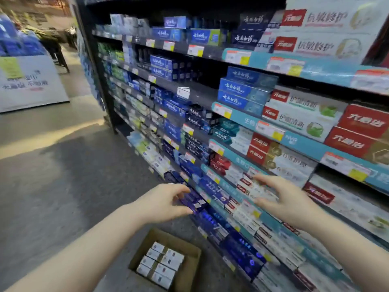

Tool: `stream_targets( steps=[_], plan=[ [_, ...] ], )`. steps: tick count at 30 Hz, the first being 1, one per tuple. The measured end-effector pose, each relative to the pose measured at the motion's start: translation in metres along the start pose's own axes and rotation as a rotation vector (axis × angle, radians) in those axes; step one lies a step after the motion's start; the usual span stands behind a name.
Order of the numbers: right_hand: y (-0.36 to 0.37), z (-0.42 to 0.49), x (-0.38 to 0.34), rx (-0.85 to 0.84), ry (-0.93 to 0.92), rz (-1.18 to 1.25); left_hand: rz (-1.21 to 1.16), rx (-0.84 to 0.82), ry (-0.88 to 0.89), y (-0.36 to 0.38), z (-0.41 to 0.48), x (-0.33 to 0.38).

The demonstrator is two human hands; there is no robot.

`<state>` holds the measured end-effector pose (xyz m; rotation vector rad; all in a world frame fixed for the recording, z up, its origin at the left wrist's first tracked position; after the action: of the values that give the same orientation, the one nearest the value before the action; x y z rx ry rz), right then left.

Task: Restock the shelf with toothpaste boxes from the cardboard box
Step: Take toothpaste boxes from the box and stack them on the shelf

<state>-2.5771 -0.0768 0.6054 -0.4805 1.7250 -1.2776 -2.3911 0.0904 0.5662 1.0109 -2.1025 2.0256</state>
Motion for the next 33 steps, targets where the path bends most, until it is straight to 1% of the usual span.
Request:
stream_targets(
  steps=[6,8,11,14,19,22,26,31,33],
  plan=[
    [0.116,0.022,-0.085,-0.114,0.074,0.076,-0.043,-0.035,-0.162,0.003,-0.068,-0.157],
    [0.146,0.026,-0.107,-0.145,0.107,0.116,-0.065,-0.029,-0.209,0.002,-0.083,-0.196],
    [0.179,0.030,-0.129,-0.181,0.136,0.137,-0.102,-0.044,-0.254,0.009,-0.092,-0.237],
    [0.204,0.034,-0.136,-0.214,0.186,0.154,-0.120,-0.078,-0.264,0.024,-0.091,-0.262],
    [0.247,0.050,-0.129,-0.264,0.264,0.173,-0.152,-0.129,-0.283,0.051,-0.079,-0.285],
    [0.272,0.066,-0.121,-0.258,0.298,0.208,-0.135,-0.171,-0.272,0.058,-0.062,-0.297],
    [0.304,0.100,-0.110,-0.273,0.328,0.256,-0.121,-0.217,-0.266,0.062,-0.021,-0.316],
    [0.341,0.152,-0.080,-0.289,0.404,0.308,-0.094,-0.303,-0.256,0.078,0.045,-0.341],
    [0.360,0.171,-0.066,-0.328,0.438,0.325,-0.091,-0.320,-0.257,0.089,0.072,-0.352]
  ],
)
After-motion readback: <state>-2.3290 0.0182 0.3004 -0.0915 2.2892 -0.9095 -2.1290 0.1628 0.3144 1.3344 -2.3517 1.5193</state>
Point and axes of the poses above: each hand's wrist, its own z-axis towards the middle knuckle, its own y-axis out of the palm, x = y × z, the point moved 6 cm from there along z, towards the middle knuckle
